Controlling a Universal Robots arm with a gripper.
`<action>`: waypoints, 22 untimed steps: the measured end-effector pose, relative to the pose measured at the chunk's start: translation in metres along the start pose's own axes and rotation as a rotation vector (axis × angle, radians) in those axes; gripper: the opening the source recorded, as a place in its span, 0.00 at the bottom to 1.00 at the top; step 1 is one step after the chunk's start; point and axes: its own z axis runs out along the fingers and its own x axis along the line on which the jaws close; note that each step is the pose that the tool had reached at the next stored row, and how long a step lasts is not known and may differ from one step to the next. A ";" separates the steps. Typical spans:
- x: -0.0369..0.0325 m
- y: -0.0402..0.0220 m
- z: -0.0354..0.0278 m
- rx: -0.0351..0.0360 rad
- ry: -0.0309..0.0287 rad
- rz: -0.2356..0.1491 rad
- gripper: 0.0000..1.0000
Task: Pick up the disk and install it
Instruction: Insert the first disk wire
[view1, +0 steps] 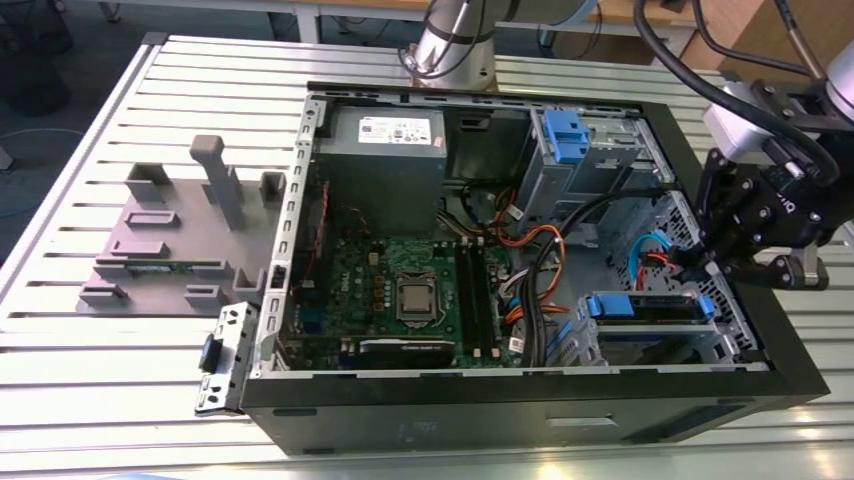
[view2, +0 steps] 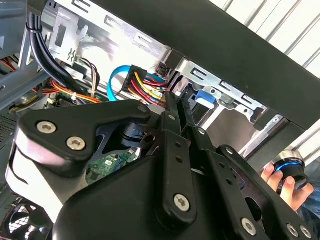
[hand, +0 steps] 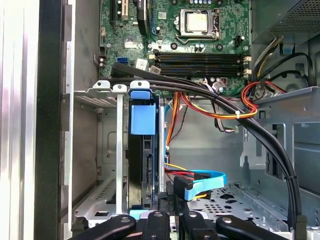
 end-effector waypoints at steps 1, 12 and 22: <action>0.0002 0.0000 0.0000 0.0000 0.0002 0.000 0.17; 0.0027 0.0001 0.0000 0.0001 0.0025 0.000 0.17; 0.0046 0.0002 0.0000 0.0001 0.0043 0.000 0.17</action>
